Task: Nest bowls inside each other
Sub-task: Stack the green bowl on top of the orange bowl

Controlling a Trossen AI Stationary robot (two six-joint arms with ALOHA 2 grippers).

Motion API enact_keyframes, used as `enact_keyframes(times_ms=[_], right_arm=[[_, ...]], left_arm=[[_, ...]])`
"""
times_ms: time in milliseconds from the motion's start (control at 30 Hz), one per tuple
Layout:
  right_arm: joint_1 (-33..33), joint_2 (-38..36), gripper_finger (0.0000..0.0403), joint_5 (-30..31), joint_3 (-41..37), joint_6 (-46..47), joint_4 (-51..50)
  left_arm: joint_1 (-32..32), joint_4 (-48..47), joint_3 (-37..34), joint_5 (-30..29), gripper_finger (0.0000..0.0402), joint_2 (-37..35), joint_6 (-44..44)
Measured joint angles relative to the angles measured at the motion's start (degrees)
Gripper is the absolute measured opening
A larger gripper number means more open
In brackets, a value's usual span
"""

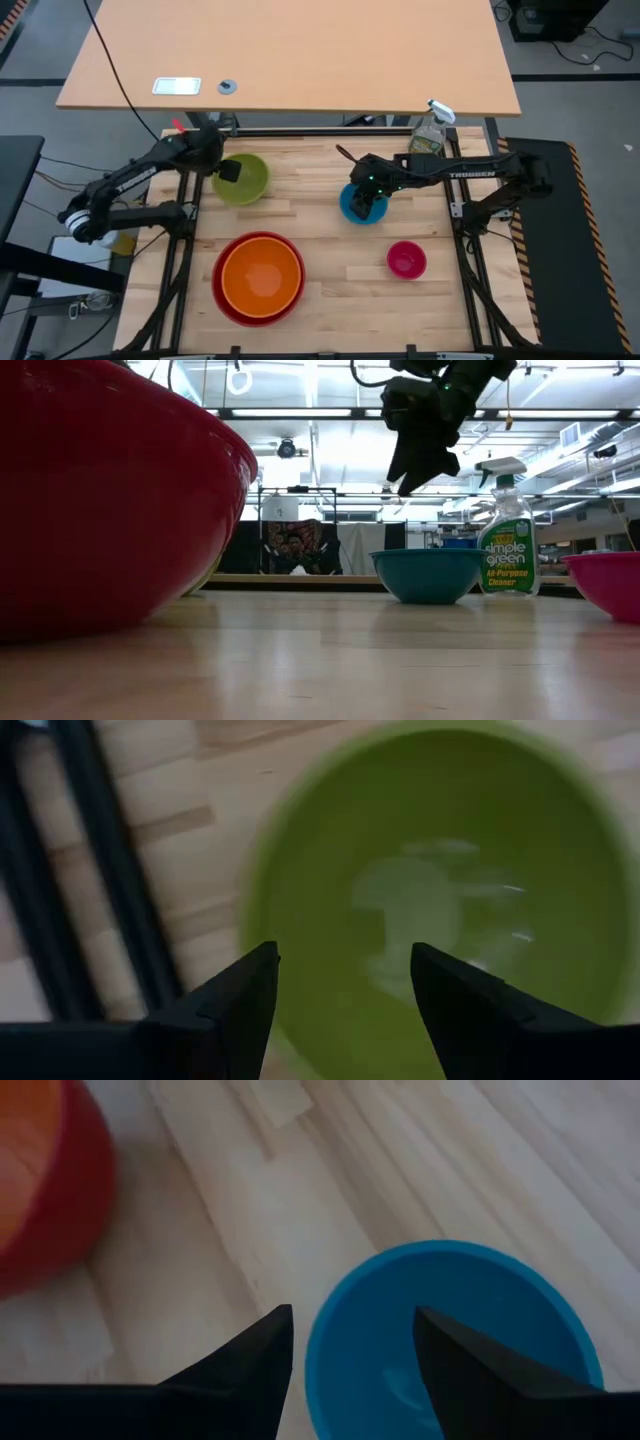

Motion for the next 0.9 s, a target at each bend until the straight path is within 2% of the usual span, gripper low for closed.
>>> enact_keyframes(times_ms=[267,633,767,900], right_arm=[[0.87,-0.28,0.0213,0.01,0.0,-2.84,2.91],[0.87,-0.28,0.0213,0.03,0.0,-4.55,5.71],[0.87,-0.26,0.0213,0.2,0.0,-4.69,7.0],[0.87,-0.26,0.0213,0.26,0.0,-4.23,8.65]], left_arm=[[7.33,-0.24,0.0,0.09,0.0231,6.96,5.48],[9.5,-0.02,0.02,0.13,0.0229,14.96,8.06],[9.41,0.19,-0.19,2.8,0.0198,15.12,9.4],[9.39,0.02,-0.87,4.28,0.014,15.16,9.54]])
